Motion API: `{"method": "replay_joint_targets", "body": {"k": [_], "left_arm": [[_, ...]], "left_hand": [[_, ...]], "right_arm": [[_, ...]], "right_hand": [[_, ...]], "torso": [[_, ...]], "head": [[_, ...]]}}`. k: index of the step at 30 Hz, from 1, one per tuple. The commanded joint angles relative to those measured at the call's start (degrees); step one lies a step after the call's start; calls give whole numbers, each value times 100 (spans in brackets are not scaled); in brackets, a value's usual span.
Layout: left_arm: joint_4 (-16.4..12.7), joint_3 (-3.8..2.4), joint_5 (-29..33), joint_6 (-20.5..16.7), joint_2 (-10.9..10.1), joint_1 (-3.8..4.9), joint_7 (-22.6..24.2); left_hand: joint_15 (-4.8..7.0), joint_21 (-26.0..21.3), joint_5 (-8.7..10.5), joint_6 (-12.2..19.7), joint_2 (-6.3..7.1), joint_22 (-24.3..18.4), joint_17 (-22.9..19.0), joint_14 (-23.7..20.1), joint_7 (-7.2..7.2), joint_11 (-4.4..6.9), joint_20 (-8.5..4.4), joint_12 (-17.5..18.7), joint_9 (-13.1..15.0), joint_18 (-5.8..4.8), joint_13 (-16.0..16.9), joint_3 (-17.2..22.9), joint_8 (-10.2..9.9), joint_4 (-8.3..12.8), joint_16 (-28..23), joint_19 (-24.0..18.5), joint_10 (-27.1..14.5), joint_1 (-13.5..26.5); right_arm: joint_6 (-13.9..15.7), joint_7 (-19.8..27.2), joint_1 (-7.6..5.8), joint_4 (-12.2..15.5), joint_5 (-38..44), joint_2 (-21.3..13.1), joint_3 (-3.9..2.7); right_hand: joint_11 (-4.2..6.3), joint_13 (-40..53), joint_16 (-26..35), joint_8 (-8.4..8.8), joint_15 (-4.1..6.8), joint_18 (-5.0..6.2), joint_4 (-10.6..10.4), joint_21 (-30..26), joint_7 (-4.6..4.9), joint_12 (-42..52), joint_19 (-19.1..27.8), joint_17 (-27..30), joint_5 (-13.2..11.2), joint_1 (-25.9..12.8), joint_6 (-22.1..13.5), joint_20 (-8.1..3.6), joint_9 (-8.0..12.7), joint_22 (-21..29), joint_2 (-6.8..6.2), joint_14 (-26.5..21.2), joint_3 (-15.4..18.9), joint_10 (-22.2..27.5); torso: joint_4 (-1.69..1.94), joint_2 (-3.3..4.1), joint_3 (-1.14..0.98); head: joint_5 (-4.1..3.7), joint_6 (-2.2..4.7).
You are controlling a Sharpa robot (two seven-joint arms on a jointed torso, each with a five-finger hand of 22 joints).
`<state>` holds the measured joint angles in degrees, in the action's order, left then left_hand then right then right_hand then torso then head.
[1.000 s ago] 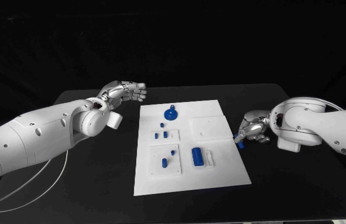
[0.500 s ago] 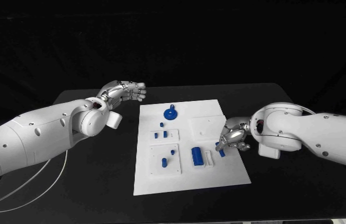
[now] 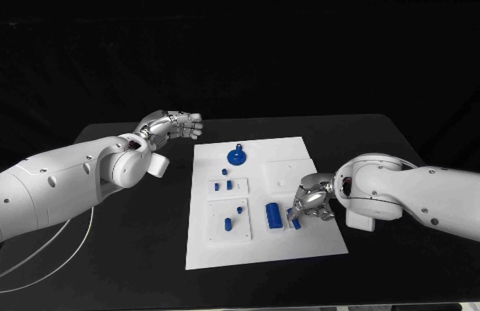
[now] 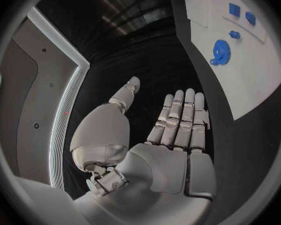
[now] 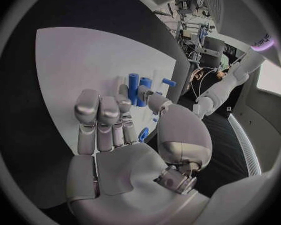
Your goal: Assemble the parts on the task board
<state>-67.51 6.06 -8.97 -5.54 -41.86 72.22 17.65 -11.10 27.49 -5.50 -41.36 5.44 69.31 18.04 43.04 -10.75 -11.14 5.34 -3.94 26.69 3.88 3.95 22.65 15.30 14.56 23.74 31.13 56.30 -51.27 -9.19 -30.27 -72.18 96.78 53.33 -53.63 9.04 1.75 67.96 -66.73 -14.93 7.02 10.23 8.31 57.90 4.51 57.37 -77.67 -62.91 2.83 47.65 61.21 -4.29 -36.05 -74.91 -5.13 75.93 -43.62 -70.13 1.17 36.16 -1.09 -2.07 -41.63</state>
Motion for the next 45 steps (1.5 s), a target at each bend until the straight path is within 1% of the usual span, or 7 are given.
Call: {"method": "replay_joint_targets", "body": {"k": [1, 7, 16, 28, 33, 45], "left_arm": [[-14, -4, 30, 81, 9, 0, 40], [-14, -4, 30, 82, 3, 0, 37], [-17, -4, 30, 80, -13, 0, 28], [-17, -3, 30, 83, -22, 0, 22], [-22, -3, 30, 91, -20, 0, 22], [-23, -3, 30, 97, -28, 0, 19]], "left_hand": [[-3, -37, 11, 9, -3, 10, 6, 42, -142, -4, -1, -2, 5, 48, 4, 14, 30, -35, 0, 11, 42, 32], [-3, -39, 11, 10, -3, 12, 6, 41, -142, -4, -1, -1, 5, 48, 4, 15, 31, -35, -1, 11, 42, 31], [-3, -41, 12, 10, -3, 15, 7, 40, -142, -4, -1, -1, 5, 47, 4, 15, 32, -36, -2, 10, 42, 34], [-4, -43, 12, 9, -3, 18, 9, 40, -141, -5, -1, -1, 6, 48, 4, 15, 33, -37, -3, 11, 43, 35], [-4, -44, 12, 9, -3, 20, 9, 40, -142, -5, 0, -1, 6, 48, 4, 15, 33, -38, -3, 11, 43, 36], [-4, -46, 12, 9, -3, 23, 10, 40, -142, -5, 0, -1, 6, 48, 4, 15, 35, -40, -3, 11, 44, 38]], "right_arm": [[37, 28, 33, -13, -43, 24, 5], [56, 24, 38, -37, 13, 47, 5], [72, -13, 38, -57, 158, -14, 5], [7, -64, 38, -54, 155, -32, 5], [11, -59, 38, -58, 140, -3, 5], [9, -50, 50, -138, 134, 95, 5]], "right_hand": [[8, 6, -32, 7, 45, 477, -8, 37, 0, 16, -1, 6, -4, -69, 29, 5, 14, -55, -2, 8, 38, -33], [9, 7, -32, 8, 47, 477, -7, 36, 0, 16, 0, 7, -4, -86, 28, 1, 14, -54, 6, 6, 46, -31], [11, 9, -33, 8, 50, 477, -8, 36, -1, 16, -1, 7, -4, -106, 29, -3, 14, -53, 9, 5, 55, -29], [13, 13, -33, 10, 54, 477, -21, 34, -3, 15, 2, 9, -4, -162, 29, -13, 14, -49, 14, 1, 74, -25], [13, 14, -33, 10, 55, 477, -24, 34, -4, 15, 2, 9, -4, -177, 30, -15, 14, -49, 13, 1, 78, -25], [15, 17, -34, 11, 58, 477, -27, 34, -5, 15, 3, 10, -4, -218, 30, -22, 14, -47, 2, -1, 94, -23]], "torso": [[-1, -1, 3], [1, -2, -1], [7, 1, 5], [-2, -3, 3], [-1, 0, 0], [4, 0, 4]], "head": [[-4, -2], [2, -4], [13, -25], [35, -26], [35, -28], [45, -33]]}}
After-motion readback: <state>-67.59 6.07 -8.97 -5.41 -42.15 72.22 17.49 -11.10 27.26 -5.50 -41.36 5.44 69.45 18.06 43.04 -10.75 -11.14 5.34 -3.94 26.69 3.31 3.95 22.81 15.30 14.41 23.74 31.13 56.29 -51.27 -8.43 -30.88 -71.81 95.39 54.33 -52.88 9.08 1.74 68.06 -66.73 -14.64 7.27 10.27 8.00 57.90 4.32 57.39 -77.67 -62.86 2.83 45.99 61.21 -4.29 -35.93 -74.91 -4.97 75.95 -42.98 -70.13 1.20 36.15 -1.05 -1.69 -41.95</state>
